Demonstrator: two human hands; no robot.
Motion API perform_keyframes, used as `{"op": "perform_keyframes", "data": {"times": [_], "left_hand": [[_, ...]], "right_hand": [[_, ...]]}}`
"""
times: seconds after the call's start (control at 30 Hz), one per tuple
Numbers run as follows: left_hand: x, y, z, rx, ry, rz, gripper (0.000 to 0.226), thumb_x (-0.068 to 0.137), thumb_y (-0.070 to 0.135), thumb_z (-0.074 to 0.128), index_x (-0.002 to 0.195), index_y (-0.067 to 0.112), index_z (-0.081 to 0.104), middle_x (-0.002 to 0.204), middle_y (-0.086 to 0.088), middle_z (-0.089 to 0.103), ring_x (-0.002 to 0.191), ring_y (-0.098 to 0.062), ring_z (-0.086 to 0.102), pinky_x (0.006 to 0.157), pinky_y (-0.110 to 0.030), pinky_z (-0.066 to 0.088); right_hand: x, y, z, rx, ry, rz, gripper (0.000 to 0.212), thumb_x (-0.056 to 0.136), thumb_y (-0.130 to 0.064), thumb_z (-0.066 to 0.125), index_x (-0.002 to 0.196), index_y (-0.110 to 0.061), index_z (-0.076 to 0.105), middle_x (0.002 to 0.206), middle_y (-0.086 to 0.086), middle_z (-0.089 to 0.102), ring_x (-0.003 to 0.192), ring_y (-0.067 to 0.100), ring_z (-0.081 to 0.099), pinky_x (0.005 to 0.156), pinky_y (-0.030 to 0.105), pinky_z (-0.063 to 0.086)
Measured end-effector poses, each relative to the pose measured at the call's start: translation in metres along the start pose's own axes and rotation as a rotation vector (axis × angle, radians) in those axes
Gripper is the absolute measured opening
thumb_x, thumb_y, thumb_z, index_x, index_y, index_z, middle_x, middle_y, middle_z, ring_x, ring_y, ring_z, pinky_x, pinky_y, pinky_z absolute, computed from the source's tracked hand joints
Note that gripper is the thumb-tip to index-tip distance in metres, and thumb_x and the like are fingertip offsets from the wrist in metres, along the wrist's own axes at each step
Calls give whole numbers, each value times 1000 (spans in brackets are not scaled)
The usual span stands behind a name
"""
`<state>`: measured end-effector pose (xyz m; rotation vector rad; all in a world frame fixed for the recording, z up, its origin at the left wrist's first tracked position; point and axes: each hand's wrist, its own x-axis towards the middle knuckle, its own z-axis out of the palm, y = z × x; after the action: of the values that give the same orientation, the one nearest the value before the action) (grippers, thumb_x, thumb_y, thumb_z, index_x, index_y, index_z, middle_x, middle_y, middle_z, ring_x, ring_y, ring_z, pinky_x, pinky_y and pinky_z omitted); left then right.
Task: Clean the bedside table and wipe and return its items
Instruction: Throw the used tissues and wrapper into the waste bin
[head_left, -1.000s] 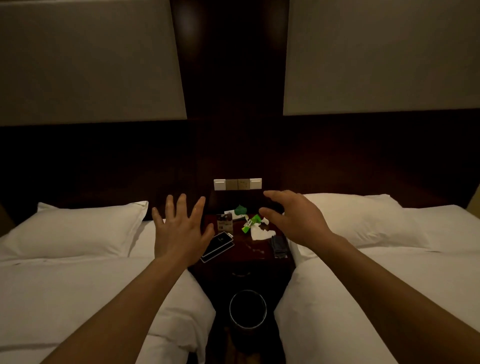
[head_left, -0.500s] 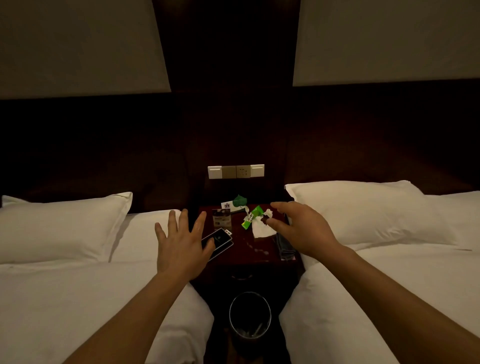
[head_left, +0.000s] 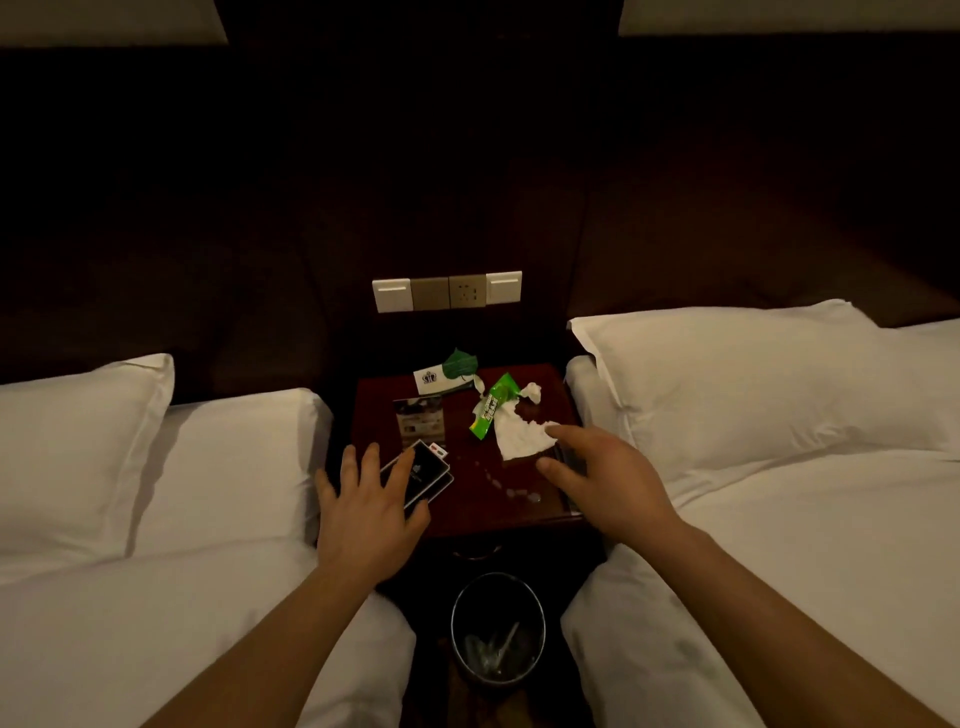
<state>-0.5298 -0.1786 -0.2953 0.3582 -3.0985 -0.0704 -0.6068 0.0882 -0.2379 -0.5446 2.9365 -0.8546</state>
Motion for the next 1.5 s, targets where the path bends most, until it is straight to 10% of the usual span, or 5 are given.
{"op": "perform_keyframes", "data": {"times": [0.9, 1.07, 1.5], "left_hand": [[193, -25, 299, 39, -167, 107, 66, 93, 67, 27, 154, 48, 10, 165, -12, 12, 152, -41, 2, 114, -72, 9], [190, -35, 332, 76, -77, 137, 67, 93, 69, 20, 155, 48, 6, 164, -14, 18, 151, -43, 7, 112, -75, 10], [192, -35, 341, 150, 11, 148, 74, 89, 73, 25, 155, 46, 9, 162, -15, 22, 149, -44, 15, 111, -74, 17]], "right_hand": [[113, 202, 246, 99, -269, 230, 40, 90, -31, 69, 128, -22, 63, 117, 1, 67, 101, 13, 63, 81, 18, 41], [171, 210, 275, 29, -200, 179, 40, 90, -29, 67, 128, -17, 62, 118, 9, 65, 103, 25, 64, 87, 33, 49], [266, 228, 331, -332, -102, 237, 77, 82, -67, 59, 143, -24, 41, 140, 18, 38, 119, 42, 48, 82, 47, 51]]}}
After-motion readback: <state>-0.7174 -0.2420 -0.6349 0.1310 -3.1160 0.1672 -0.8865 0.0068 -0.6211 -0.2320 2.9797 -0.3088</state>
